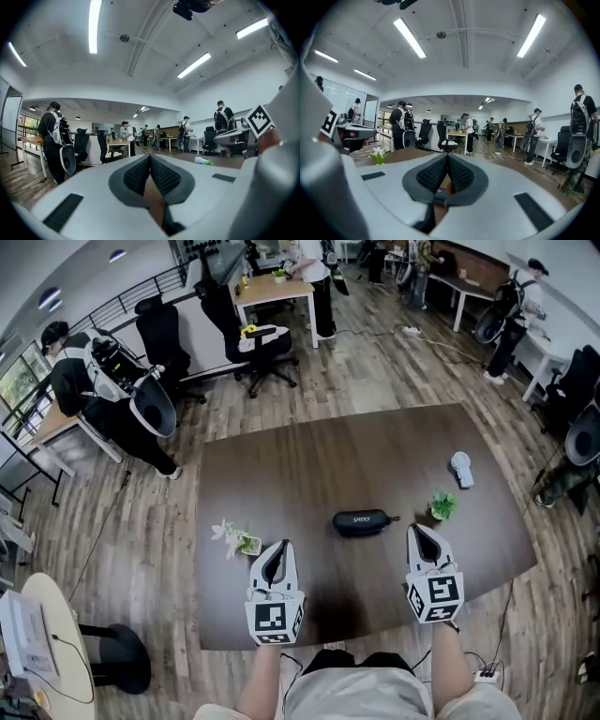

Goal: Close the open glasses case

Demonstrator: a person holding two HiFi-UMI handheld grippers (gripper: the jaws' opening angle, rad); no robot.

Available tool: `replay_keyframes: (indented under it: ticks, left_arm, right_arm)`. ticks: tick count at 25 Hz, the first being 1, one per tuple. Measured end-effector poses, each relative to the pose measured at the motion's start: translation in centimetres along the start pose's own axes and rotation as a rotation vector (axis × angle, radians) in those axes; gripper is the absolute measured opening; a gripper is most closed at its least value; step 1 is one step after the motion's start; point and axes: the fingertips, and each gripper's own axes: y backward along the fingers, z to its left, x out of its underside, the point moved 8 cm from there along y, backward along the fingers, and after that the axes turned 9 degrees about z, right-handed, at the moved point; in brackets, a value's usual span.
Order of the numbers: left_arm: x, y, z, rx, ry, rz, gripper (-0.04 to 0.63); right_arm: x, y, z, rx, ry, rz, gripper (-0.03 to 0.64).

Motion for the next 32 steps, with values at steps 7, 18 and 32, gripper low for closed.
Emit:
replay_keyframes:
  ticks: [7,18,32]
  left_arm:
    - [-1.0,-2.7,-0.1,-0.011,-0.016,-0.017,0.002]
    - [-2.0,-8.3,-3.7,-0.058,-0.014,-0.012,0.000]
    - [-0.8,-11.7,-3.9,-0.056,-0.019,0.039,0.000]
  right_arm:
    - [-0.3,-2.4,-2.0,-0.014,-0.008,-0.002,0.002]
    - [-1.8,-7.3,-8.1,-0.090,0.004,-0.032,0.002]
    - [-0.1,-11.1,-8.7,-0.131,0.022,0.029,0.002]
